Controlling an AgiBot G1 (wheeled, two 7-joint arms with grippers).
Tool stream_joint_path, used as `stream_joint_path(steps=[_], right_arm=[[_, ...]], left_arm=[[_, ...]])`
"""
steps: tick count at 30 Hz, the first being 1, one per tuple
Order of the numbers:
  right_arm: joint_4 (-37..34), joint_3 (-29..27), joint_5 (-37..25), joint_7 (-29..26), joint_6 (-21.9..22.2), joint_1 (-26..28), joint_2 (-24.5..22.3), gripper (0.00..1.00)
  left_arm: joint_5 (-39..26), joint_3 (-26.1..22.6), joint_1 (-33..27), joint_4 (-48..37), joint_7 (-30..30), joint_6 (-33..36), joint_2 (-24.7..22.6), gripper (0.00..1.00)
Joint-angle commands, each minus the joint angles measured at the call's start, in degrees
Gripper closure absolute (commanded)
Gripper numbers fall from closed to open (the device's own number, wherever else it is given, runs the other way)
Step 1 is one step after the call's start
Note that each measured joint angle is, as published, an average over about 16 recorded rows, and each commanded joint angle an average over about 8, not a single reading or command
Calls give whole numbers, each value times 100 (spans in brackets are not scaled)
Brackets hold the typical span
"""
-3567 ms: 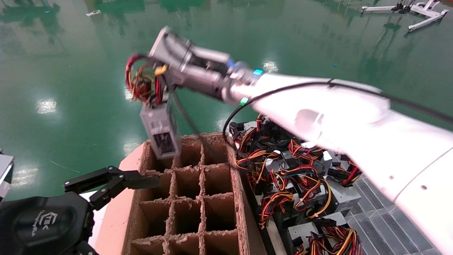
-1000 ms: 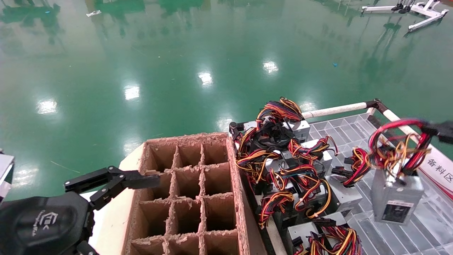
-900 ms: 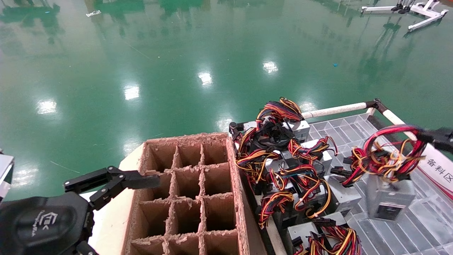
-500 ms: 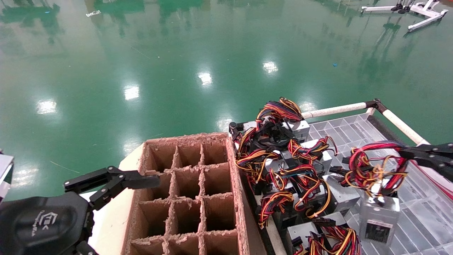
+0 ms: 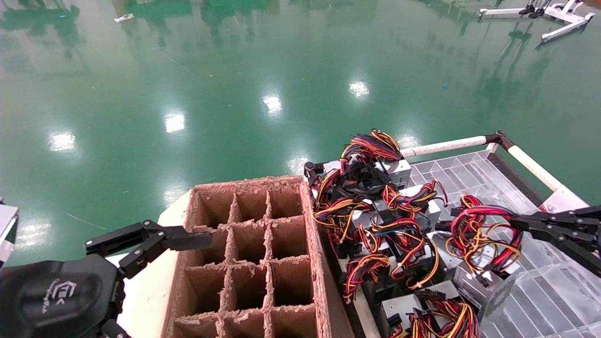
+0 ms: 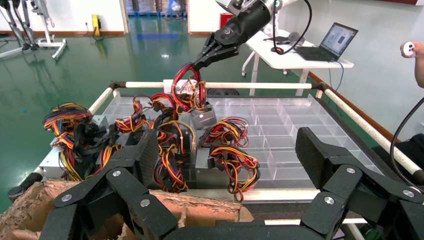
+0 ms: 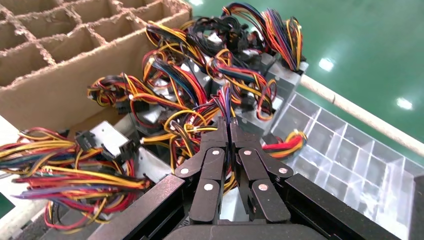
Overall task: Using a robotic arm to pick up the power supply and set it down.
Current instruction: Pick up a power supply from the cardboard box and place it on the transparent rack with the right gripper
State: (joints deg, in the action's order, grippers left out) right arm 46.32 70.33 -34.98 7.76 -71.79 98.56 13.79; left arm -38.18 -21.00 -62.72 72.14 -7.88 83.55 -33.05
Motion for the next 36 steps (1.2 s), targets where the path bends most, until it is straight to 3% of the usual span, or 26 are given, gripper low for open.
stream_joint_path(steps=[1,17,29,36], right_arm=[[-31,18,-1,30,-12,-38,-23,100],[-237,17,-400,102,-394,215,-140,100],[-254,97,-379,50,-546,92,-293,100],[-275,140,6,-87,-469,-122,-535,100]], left_arm=[[0,0,0,0,0,0,0,0],[0,-1,0,0,0,0,0,0],[1,-1,0,0,1,0,0,0],[1,-1,0,0,1,-1,1,0]])
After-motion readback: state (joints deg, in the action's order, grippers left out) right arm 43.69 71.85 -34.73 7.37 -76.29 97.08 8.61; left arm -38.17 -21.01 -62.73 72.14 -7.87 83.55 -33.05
